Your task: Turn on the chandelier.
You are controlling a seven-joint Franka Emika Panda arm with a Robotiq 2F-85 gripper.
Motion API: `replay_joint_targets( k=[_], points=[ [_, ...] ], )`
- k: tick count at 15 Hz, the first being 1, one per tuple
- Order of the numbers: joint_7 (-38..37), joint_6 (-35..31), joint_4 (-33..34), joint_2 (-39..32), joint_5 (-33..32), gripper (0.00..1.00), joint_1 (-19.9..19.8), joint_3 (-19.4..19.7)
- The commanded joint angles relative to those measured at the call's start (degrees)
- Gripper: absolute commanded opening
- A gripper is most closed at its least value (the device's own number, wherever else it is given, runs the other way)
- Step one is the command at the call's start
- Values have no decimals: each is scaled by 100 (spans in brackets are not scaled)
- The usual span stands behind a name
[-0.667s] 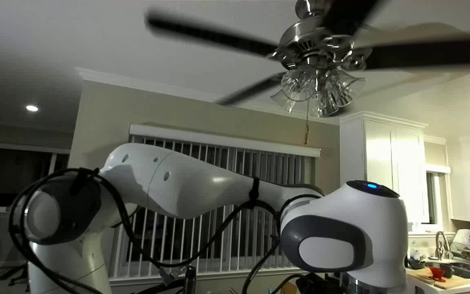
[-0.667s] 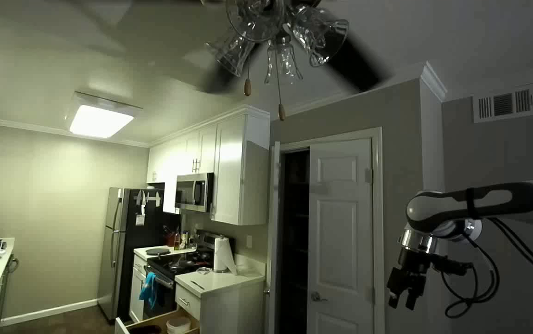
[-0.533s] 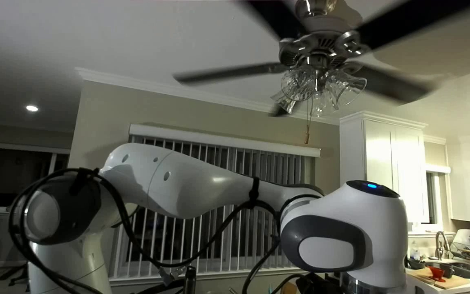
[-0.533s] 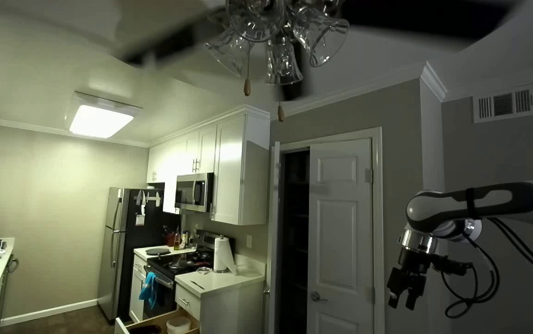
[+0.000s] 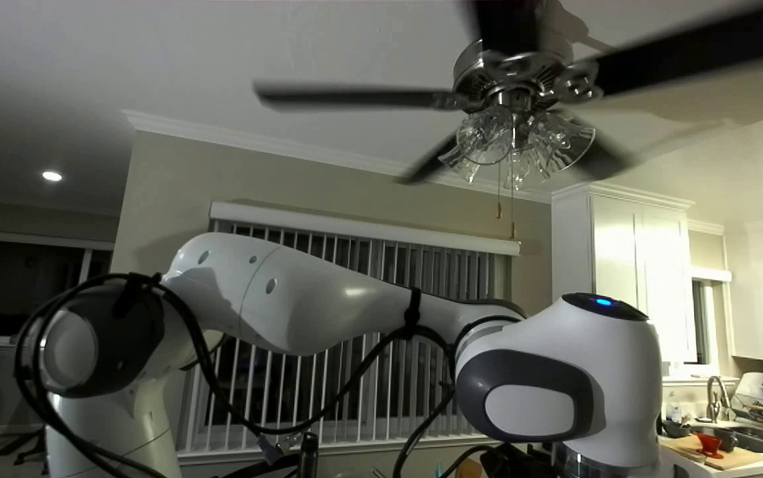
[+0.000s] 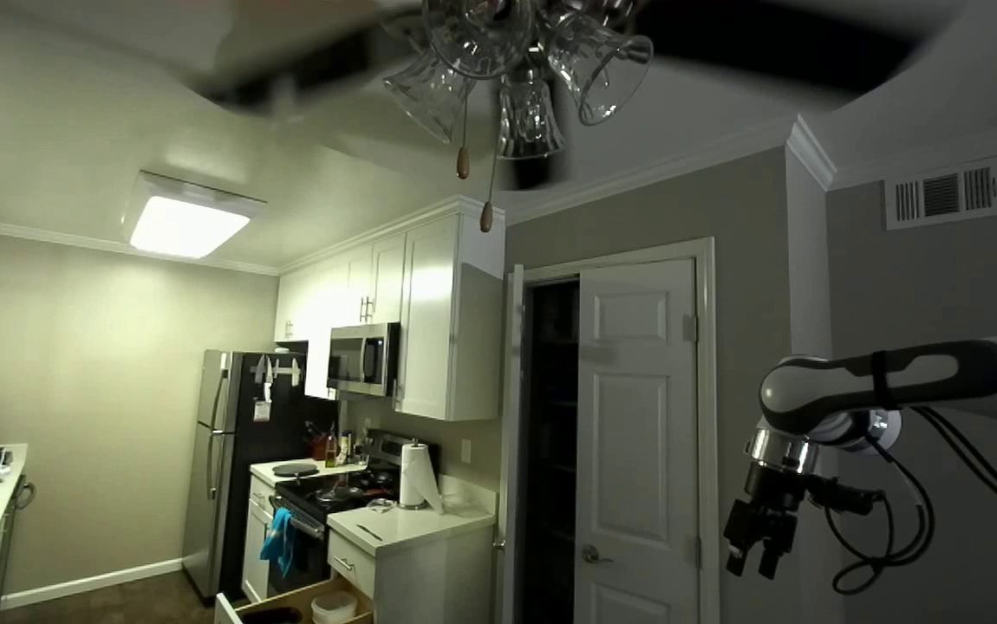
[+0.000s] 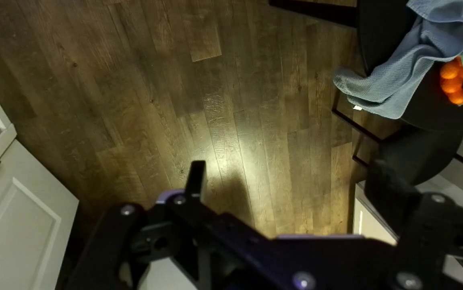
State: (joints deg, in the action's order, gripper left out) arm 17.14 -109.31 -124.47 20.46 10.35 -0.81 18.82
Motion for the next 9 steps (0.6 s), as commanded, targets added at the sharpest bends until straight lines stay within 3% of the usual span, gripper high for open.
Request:
replay_joint_targets(
  k=[1, 6, 9],
  points=[
    [199, -93, 16, 231, 22, 100, -120, -368],
    [366, -153, 141, 971, 48, 100, 276, -1064],
    [623, -419, 182, 1223, 157, 100, 591, -1183]
  ],
)
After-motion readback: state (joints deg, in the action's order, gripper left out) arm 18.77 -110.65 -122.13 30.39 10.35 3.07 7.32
